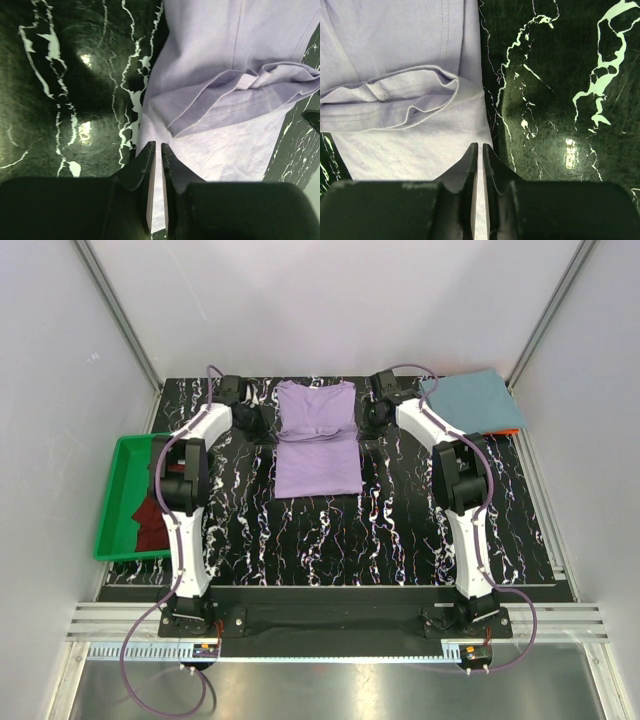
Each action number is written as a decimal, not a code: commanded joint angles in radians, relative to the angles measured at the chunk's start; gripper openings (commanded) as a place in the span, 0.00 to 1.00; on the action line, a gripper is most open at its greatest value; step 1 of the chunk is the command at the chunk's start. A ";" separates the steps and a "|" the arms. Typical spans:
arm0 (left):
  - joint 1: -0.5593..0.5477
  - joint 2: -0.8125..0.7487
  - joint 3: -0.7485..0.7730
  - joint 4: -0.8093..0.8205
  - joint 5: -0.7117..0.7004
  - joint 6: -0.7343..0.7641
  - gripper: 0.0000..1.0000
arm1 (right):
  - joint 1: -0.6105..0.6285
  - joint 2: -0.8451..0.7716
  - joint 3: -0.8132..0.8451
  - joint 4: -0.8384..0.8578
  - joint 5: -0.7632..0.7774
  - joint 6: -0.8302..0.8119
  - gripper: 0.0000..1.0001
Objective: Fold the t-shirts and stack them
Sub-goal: Fold the tshirt
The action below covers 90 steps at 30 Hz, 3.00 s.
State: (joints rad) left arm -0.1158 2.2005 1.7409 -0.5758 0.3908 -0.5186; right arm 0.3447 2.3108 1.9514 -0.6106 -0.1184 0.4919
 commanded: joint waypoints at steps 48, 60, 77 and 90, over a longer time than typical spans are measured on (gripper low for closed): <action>-0.064 -0.438 -0.754 0.326 0.045 -0.119 0.46 | -0.035 -0.398 -0.813 0.402 -0.480 -0.050 0.39; -0.068 -0.403 -0.742 0.314 0.011 -0.120 0.43 | -0.036 -0.392 -0.809 0.428 -0.497 -0.042 0.31; -0.087 -0.524 -0.785 0.176 -0.041 -0.093 0.00 | -0.032 -0.573 -1.072 0.417 -0.382 -0.010 0.00; -0.183 -0.620 -0.963 0.200 -0.082 -0.170 0.00 | 0.062 -0.862 -1.356 0.495 -0.261 0.142 0.00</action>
State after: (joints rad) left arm -0.2985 1.5978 0.8104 -0.3904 0.3626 -0.6567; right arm 0.3969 1.5452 0.6735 -0.1425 -0.4625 0.5800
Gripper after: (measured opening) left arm 0.012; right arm 0.012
